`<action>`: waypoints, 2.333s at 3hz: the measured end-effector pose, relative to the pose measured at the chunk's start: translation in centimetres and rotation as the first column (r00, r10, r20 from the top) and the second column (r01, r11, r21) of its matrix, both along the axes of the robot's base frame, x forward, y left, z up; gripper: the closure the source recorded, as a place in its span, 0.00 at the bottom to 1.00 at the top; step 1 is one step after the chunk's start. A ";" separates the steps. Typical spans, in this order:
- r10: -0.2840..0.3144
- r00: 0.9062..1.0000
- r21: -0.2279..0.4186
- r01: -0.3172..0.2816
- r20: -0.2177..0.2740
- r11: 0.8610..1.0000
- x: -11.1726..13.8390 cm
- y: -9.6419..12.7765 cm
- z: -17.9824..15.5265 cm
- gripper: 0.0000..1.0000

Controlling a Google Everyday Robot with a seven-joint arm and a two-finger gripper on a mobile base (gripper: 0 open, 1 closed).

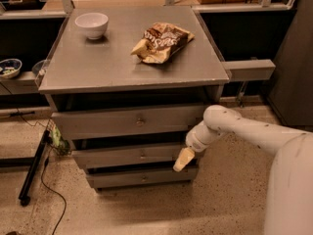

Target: Open middle drawer

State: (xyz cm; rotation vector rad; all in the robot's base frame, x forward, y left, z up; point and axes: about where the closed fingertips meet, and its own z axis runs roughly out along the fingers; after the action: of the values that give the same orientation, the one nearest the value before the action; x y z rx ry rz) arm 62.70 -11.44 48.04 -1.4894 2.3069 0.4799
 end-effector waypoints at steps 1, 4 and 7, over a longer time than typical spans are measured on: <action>-0.011 1.000 0.005 0.011 0.001 1.000 0.1 -0.2 -0.2 0.00; -0.028 1.000 0.058 0.029 -0.009 0.998 2.4 1.0 -3.4 0.00; 0.012 0.998 0.097 -0.006 -0.065 0.995 -0.2 0.3 -3.7 0.00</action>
Offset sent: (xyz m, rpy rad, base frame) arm 0.0108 -0.0166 -0.0122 0.0333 -0.0189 -0.0871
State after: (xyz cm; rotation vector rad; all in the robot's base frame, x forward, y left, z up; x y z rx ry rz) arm 62.55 -11.17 44.34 -1.4597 2.2923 0.6422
